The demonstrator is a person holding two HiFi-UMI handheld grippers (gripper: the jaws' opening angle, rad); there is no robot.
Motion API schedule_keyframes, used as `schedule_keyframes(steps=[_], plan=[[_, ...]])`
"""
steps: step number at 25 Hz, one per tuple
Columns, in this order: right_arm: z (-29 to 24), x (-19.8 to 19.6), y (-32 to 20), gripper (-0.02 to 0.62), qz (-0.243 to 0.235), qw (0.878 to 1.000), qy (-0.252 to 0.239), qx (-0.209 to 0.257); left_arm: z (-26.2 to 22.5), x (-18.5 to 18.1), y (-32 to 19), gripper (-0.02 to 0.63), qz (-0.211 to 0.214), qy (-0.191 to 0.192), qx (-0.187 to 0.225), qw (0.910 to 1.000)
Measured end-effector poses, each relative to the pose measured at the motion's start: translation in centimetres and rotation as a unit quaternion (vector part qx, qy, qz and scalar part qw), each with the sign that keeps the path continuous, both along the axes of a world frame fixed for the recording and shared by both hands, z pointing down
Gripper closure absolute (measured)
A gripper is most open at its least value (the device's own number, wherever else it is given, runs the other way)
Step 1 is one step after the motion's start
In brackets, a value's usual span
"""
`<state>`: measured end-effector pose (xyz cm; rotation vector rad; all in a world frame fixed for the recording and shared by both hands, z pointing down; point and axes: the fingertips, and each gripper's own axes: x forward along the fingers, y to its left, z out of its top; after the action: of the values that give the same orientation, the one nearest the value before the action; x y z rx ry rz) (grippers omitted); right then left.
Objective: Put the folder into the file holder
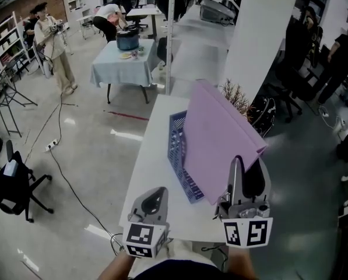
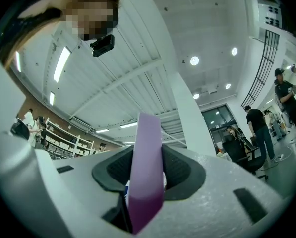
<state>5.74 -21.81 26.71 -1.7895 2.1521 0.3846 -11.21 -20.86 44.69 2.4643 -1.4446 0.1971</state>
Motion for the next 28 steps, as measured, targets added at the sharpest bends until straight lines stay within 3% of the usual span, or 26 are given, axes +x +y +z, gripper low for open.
schedule_keyframes(steps=[28], plan=[[1.4, -0.8, -1.9, 0.434, -0.005, 0.998, -0.017, 0.056, 0.3, 0.3, -1.8, 0.601, -0.017, -0.032, 0.009, 0.9993]])
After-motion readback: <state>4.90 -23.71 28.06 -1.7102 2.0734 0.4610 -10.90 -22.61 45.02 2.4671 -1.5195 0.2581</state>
